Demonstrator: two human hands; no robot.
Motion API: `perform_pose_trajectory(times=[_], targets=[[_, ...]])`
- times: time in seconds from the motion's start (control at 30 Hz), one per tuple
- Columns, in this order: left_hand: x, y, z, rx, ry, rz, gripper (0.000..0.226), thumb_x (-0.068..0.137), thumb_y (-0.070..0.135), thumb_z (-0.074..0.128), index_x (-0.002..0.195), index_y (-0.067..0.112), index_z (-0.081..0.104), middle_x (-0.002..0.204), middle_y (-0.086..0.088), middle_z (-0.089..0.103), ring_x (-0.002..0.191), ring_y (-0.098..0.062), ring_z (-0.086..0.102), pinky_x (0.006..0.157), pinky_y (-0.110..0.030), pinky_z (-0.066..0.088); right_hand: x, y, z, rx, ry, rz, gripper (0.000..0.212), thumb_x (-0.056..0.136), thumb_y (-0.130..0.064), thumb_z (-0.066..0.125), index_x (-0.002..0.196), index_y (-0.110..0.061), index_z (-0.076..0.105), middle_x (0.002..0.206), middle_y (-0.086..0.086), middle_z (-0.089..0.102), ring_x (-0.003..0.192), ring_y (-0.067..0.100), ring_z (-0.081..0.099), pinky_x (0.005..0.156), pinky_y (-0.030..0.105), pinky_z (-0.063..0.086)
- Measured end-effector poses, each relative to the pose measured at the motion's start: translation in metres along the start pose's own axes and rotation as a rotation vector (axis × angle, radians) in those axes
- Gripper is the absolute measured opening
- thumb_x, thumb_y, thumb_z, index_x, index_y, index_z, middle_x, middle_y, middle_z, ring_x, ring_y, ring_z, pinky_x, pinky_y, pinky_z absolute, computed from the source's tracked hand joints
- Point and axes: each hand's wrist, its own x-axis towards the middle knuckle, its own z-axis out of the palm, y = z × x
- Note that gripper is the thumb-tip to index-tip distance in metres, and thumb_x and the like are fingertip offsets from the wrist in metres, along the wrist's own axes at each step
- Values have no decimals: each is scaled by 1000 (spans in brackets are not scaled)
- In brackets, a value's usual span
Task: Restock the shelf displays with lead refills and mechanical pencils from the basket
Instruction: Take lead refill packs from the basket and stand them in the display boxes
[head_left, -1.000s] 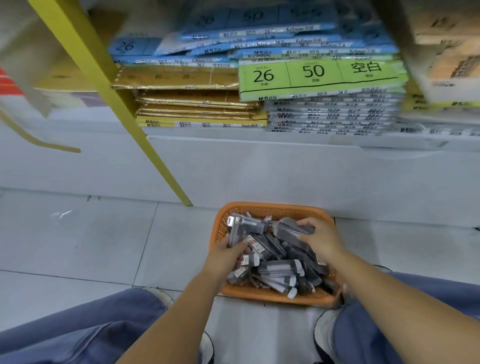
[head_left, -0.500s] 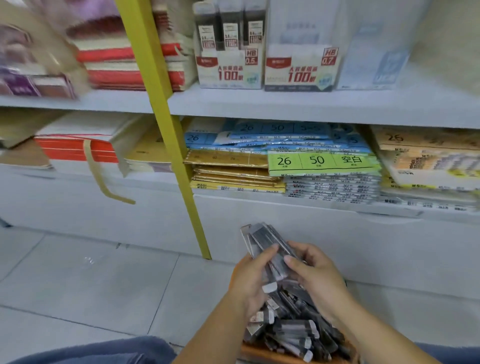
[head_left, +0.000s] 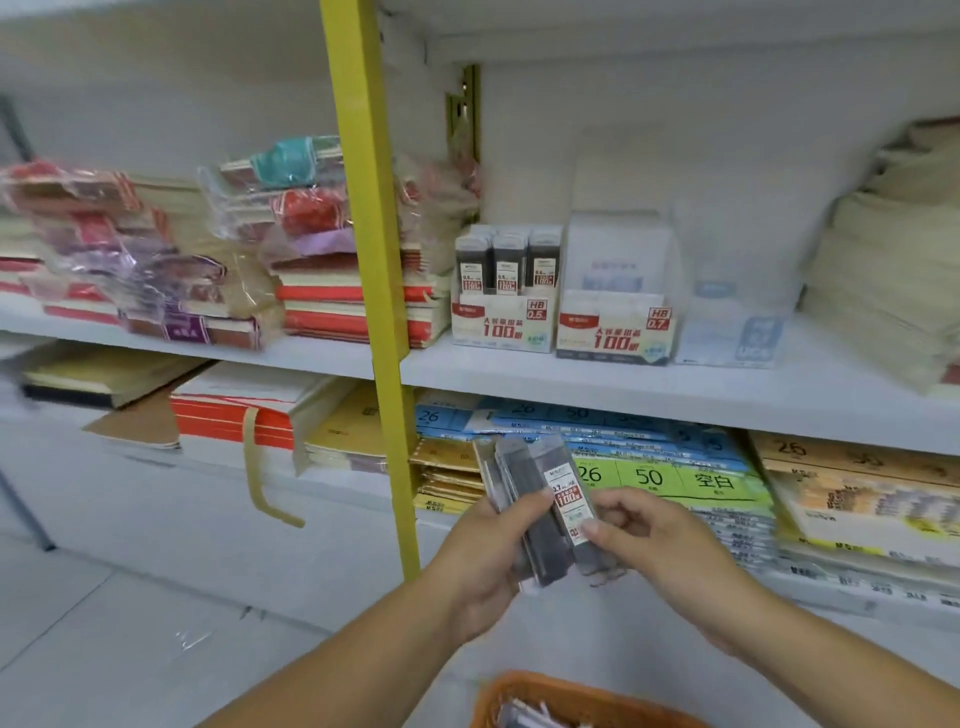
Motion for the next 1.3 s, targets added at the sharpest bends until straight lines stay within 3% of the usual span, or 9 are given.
perform_pose_trajectory(times=[0.17, 0.3, 0.47, 0.57, 0.73, 0.87, 0.97, 1.13, 1.3], targets=[[12, 21, 2, -42, -10, 13, 28, 90, 26, 71, 113, 11, 72, 102, -16, 78, 80, -24, 77, 57, -29, 58, 20, -10, 8, 1, -2, -64, 27, 91, -9, 64, 111, -28, 65, 72, -7, 68, 66, 6, 64, 61, 20, 50], [17, 29, 4, -63, -38, 27, 38, 86, 31, 73, 118, 10, 70, 102, -16, 77, 75, -23, 76, 54, -28, 57, 29, -18, 12, 31, 40, -96, 43, 88, -3, 66, 123, -27, 57, 85, -6, 67, 64, 11, 65, 60, 24, 54], [17, 34, 2, -56, -34, 55, 47, 75, 32, 80, 117, 14, 69, 102, -13, 78, 80, -24, 77, 56, -30, 58, 31, -32, 7, 18, -55, -140, 90, 84, 1, 69, 137, -58, 26, 98, 5, 54, 64, 19, 68, 58, 20, 53], [18, 42, 3, -87, -49, 85, 46, 75, 30, 81, 117, 16, 70, 106, -15, 77, 90, -29, 77, 64, -38, 62, 35, -42, 5, -12, -33, -189, 87, 81, -1, 73, 126, -65, 34, 90, -3, 59, 70, 25, 71, 60, 26, 56], [25, 67, 13, -98, -1, 200, 52, 70, 38, 80, 118, 23, 68, 105, -5, 79, 93, -23, 76, 66, -34, 60, 48, -80, -19, 24, 175, -381, 71, 76, 2, 76, 108, -52, 43, 98, -9, 71, 78, 21, 73, 67, 44, 61], [34, 94, 18, -110, 19, 293, 39, 80, 35, 79, 114, 21, 66, 99, -4, 79, 89, -21, 77, 65, -32, 61, 71, -139, -61, -82, 370, -618, 51, 84, -13, 71, 94, -52, 41, 94, -9, 74, 82, 13, 72, 71, 36, 58], [41, 107, 23, -131, 0, 361, 34, 83, 32, 77, 115, 22, 70, 104, -5, 79, 94, -23, 76, 71, -35, 63, 103, -175, -81, -377, 505, -699, 43, 86, -21, 70, 95, -47, 37, 82, -14, 72, 75, 0, 65, 70, 14, 47], [53, 111, 27, -164, 27, 370, 22, 88, 31, 73, 109, 25, 74, 101, -5, 79, 90, -23, 77, 64, -34, 62, 161, -183, -85, -638, 403, -583, 33, 90, -13, 67, 102, -31, 43, 89, -4, 66, 74, 11, 68, 66, 30, 56], [57, 114, 24, -182, 26, 365, 25, 86, 30, 74, 109, 23, 75, 100, -6, 79, 89, -24, 77, 62, -33, 62, 190, -169, -82, -674, 313, -404, 28, 90, -12, 66, 90, -34, 48, 81, 1, 68, 66, 14, 71, 59, 33, 60]])
